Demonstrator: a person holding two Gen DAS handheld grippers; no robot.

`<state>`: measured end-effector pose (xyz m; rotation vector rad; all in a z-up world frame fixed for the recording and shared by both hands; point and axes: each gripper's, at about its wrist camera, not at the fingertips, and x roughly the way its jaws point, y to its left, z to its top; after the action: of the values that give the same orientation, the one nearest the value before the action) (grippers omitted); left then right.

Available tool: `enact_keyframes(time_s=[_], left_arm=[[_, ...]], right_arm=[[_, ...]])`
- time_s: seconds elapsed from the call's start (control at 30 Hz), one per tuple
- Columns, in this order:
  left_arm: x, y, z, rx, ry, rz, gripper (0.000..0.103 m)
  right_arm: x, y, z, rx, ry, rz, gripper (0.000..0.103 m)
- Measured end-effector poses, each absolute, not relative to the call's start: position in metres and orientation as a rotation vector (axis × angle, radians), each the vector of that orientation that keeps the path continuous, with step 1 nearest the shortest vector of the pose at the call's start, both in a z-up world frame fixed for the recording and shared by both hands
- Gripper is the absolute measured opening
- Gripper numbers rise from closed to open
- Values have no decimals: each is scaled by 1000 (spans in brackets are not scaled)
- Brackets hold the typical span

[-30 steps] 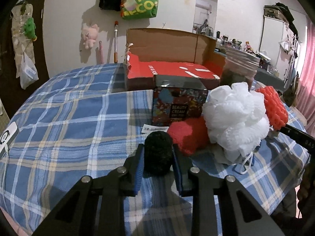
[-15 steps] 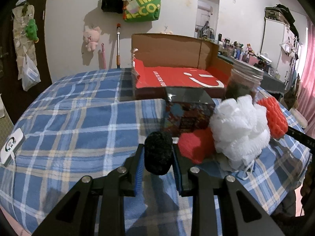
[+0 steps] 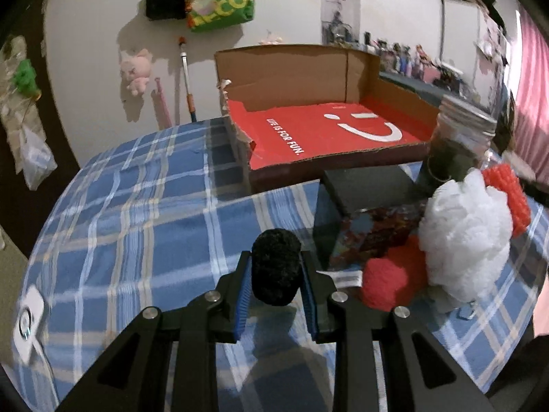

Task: Organize soft objects
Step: 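Carry the black ball with the left tool while the right tool carries the lace into the red box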

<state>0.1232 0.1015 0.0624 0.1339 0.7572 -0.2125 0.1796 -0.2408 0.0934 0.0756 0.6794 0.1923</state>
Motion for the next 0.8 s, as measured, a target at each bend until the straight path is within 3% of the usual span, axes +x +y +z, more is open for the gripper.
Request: enact_keyframes(time_s=[0.8], left_arm=[[184,94,85,256,733,-430,28]], right_arm=[[239,-245,113,-3,689,368,16]])
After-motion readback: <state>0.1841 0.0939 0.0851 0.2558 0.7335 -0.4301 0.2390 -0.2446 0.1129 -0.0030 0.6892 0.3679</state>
